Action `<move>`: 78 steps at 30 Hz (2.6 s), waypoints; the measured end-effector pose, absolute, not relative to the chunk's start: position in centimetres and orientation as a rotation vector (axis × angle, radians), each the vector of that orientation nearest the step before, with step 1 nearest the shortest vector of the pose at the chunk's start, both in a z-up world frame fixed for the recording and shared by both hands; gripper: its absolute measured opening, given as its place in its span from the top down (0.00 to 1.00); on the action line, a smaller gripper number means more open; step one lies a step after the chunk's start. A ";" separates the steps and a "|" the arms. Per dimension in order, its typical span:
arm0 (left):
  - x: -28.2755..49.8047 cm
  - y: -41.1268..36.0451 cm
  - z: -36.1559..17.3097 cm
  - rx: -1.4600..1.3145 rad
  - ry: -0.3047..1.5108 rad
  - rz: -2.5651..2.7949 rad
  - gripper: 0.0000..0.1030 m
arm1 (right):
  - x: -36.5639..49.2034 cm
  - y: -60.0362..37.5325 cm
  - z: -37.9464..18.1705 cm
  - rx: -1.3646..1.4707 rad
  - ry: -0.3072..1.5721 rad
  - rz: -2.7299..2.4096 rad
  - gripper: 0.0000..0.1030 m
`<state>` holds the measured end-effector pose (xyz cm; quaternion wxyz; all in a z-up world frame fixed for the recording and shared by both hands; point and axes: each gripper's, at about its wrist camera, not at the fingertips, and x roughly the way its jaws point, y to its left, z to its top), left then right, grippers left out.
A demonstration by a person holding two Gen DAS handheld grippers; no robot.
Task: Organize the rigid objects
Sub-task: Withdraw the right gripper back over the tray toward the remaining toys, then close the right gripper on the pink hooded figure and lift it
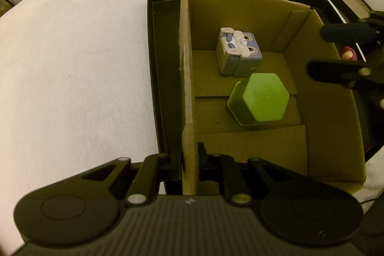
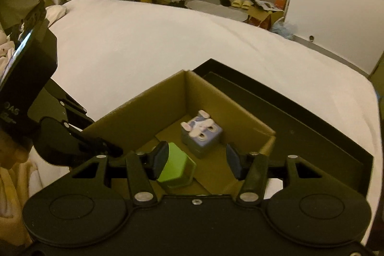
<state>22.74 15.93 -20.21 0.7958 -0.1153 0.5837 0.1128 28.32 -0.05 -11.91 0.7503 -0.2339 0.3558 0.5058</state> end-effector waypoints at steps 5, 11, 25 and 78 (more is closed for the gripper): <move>23.0 15.6 -20.2 -0.239 1.256 0.244 0.90 | 29.2 -2.4 -11.5 -0.487 0.779 1.062 0.48; 22.9 15.5 -20.2 -0.241 1.254 0.246 0.90 | 30.2 -5.3 -11.8 -0.463 0.780 0.988 0.48; 22.8 15.5 -20.1 -0.237 1.254 0.251 0.90 | 32.8 -11.3 -13.2 -0.408 0.825 0.849 0.48; 22.4 16.3 -20.1 -0.261 1.252 0.248 0.90 | 40.6 -12.6 -21.5 -0.226 1.026 0.389 0.64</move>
